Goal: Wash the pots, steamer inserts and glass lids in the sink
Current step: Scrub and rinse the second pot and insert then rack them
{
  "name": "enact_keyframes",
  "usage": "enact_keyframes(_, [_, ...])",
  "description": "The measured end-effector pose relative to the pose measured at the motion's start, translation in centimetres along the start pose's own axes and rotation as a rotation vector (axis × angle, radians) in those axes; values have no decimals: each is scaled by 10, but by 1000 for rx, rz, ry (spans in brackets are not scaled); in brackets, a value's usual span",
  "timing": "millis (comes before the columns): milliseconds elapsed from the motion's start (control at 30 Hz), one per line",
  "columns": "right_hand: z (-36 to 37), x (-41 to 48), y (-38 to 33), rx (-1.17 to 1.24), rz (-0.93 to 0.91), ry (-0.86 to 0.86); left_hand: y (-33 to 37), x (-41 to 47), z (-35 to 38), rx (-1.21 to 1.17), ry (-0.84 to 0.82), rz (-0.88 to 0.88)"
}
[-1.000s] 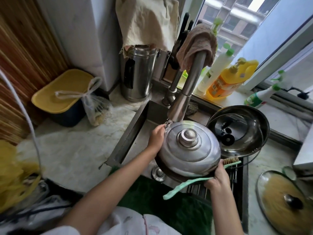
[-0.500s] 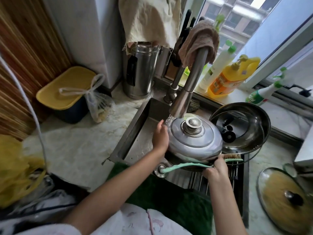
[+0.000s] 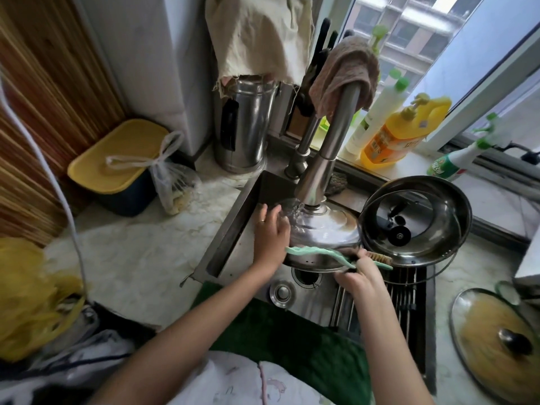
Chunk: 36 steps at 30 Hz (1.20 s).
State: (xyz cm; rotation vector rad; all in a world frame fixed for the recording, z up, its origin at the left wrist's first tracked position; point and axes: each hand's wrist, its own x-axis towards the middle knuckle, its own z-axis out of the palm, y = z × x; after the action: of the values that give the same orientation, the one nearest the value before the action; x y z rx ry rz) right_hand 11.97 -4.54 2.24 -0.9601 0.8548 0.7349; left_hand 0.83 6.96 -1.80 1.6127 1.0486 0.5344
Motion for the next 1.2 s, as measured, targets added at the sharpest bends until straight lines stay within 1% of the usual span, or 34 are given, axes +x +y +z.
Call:
enact_keyframes(67, [7, -5, 2, 89, 81, -25, -8, -13, -6, 142, -27, 112])
enact_keyframes(133, [13, -11, 11, 44, 90, -39, -11, -25, -7, 376, -2, 246])
enact_keyframes(167, [17, -16, 17, 0, 88, -47, -10, -30, -5, 540, 28, 364])
enact_keyframes(200, [21, -20, 25, -54, 96, -63, -6, -33, -2, 678, 24, 480])
enact_keyframes(233, [25, -22, 30, -93, 110, -71, -2, -32, -1, 758, 8, 580])
enact_keyframes(300, [29, -22, 38, -107, 118, -82, 3, -20, -7, 762, -53, 718])
enact_keyframes(400, [31, -14, 39, -123, 91, -87, -2, 7, -28, 767, -257, 887])
enact_keyframes(433, [31, -11, 35, -134, 80, -82, -7, 15, -35, 760, -318, 916])
enact_keyframes(467, [30, -7, 31, -133, 76, -83, -13, 19, -42, 719, -367, 882])
enact_keyframes(533, [28, 0, 20, -100, 53, -63, -26, 18, -54, 565, -381, 733])
enact_keyframes(633, [23, 11, 11, 2, 1, -31, -39, 15, -56, 348, -242, 542])
enact_keyframes(700, [20, 9, 15, 39, -6, -39, -30, 17, -37, 208, -126, 386])
enact_keyframes(733, [19, 6, 19, 36, -28, -35, -20, 19, -27, 130, -75, 261])
enact_keyframes(800, [14, 1, 26, -45, -120, 17, -3, 25, -9, -24, 3, -52])
enact_keyframes(867, [2, 2, 28, -84, -213, 86, 4, 37, 4, -189, 2, -300])
enact_keyframes(900, [-4, 2, 27, -85, -245, 103, 4, 45, 10, -285, -12, -372])
enact_keyframes(967, [-14, 4, 20, -95, -305, 106, 11, 48, 18, -425, 4, -439])
enact_keyframes(1033, [-19, 4, 14, -69, -329, 104, 17, 41, 29, -427, 15, -449])
enact_keyframes(1133, [-26, 6, 10, -47, -347, 115, 28, 8, 46, -269, 59, -326])
enact_keyframes(1200, [-31, 9, 9, -37, -338, 92, 32, 2, 46, -215, 33, -231])
